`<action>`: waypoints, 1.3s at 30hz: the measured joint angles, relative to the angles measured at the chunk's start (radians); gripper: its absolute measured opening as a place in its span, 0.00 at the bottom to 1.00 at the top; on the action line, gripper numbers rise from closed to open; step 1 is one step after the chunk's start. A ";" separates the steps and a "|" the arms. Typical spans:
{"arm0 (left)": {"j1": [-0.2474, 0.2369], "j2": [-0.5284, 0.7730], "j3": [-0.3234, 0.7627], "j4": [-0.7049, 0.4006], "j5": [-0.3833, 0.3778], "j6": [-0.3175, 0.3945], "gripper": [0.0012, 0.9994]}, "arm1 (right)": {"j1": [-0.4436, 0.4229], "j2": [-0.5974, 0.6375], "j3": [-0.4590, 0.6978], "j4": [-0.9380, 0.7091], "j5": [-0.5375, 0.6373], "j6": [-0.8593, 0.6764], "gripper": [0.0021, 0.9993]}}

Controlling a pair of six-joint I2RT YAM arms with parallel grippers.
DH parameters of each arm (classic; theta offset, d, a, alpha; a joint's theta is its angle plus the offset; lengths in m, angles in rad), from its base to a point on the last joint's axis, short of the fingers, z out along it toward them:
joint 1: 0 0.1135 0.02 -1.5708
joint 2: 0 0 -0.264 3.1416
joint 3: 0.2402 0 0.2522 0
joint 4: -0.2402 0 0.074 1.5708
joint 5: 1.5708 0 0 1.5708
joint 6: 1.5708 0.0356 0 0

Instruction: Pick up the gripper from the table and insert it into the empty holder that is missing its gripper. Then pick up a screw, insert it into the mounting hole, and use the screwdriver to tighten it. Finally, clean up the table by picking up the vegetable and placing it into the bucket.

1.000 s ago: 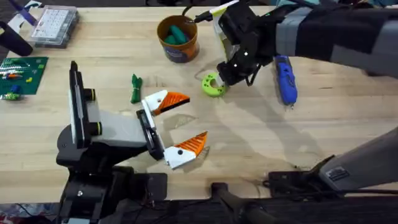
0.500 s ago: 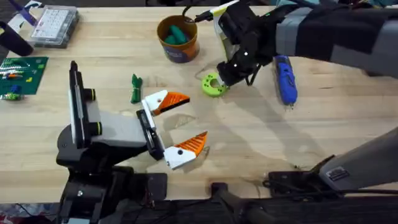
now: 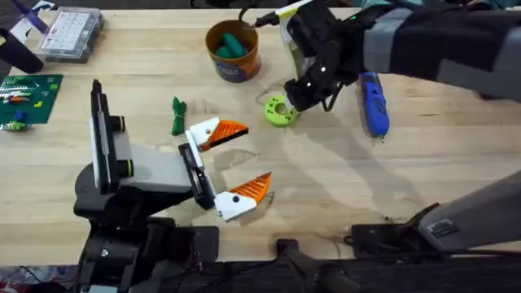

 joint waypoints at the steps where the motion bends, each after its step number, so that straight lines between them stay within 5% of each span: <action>1: 0.000 0.000 0.000 0.000 0.000 0.000 0.99 | 0.000 -0.014 0.000 0.000 0.000 0.000 0.01; 19: 0.000 0.000 0.000 0.000 0.000 0.000 0.99 | 0.000 -0.328 0.024 -0.168 0.000 0.000 0.01; 28: 0.000 0.000 0.000 0.000 0.000 0.000 0.99 | 0.021 -0.334 0.214 -0.307 0.000 -0.013 0.01; 39: 0.000 0.000 0.000 0.000 0.000 0.000 0.99 | 0.204 -0.216 0.479 -0.448 -0.058 -0.108 0.01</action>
